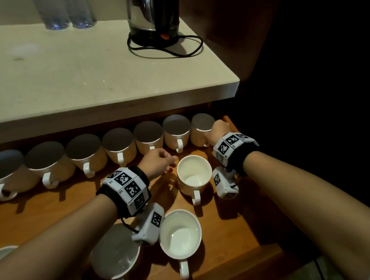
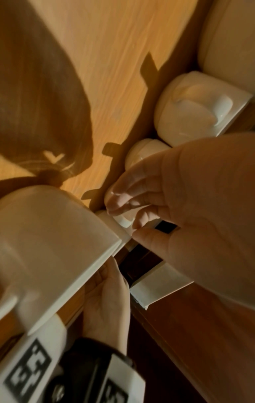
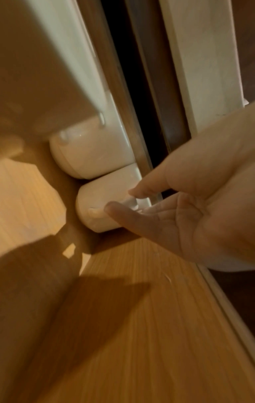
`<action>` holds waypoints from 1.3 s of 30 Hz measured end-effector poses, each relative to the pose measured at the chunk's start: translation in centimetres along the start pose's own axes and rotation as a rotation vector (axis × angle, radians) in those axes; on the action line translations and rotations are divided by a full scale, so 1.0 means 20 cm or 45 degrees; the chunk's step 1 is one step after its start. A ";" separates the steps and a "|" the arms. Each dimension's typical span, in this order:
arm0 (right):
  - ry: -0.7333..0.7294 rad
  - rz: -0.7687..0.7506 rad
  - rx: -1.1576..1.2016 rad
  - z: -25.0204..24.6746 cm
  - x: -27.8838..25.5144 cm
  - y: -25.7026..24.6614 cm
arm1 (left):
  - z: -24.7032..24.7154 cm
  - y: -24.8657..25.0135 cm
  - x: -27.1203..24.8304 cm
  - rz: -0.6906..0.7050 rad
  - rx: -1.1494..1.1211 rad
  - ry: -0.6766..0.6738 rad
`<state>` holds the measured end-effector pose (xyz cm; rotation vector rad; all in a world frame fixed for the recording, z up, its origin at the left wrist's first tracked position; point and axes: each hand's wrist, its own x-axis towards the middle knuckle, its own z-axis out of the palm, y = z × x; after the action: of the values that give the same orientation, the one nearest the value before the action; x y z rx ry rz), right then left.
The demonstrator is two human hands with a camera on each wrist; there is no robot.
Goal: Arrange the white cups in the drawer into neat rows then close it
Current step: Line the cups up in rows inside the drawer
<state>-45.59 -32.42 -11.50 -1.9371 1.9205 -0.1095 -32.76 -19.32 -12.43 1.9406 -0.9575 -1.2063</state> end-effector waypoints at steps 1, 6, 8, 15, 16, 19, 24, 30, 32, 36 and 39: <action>-0.003 -0.005 -0.009 0.00 0.00 0.00 | 0.00 0.00 0.00 -0.009 -0.006 0.003; 0.043 -0.024 -0.062 -0.03 0.01 0.00 | -0.03 0.00 -0.02 -0.005 0.013 -0.010; 0.053 -0.036 -0.081 -0.04 -0.01 -0.01 | -0.04 0.01 -0.03 -0.005 0.018 -0.014; -0.049 -0.081 -0.034 -0.06 -0.06 -0.04 | -0.06 0.05 -0.07 -0.086 0.091 -0.158; -0.053 -0.087 -0.017 -0.07 -0.06 -0.03 | -0.06 0.06 -0.07 -0.107 0.103 -0.179; -0.041 -0.118 0.000 -0.09 -0.08 -0.01 | -0.07 0.07 -0.10 -0.226 0.117 -0.280; -0.249 -0.141 -0.122 -0.07 -0.17 0.06 | -0.02 0.10 -0.13 -0.336 0.114 -0.369; -0.330 -0.140 -0.095 -0.07 -0.24 0.14 | 0.02 0.14 -0.12 -0.348 0.051 -0.426; -0.361 -0.106 0.047 -0.09 -0.25 0.16 | 0.04 0.14 -0.11 -0.301 0.050 -0.401; -0.322 -0.108 0.132 -0.13 -0.29 0.21 | 0.11 0.16 -0.06 -0.215 -0.054 -0.343; -0.309 -0.132 0.119 -0.16 -0.32 0.25 | 0.17 0.17 -0.05 -0.213 -0.151 -0.285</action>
<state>-51.65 -26.66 -8.85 -1.8926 1.6316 0.0070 -36.95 -20.73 -10.46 1.8489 -0.8242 -1.5664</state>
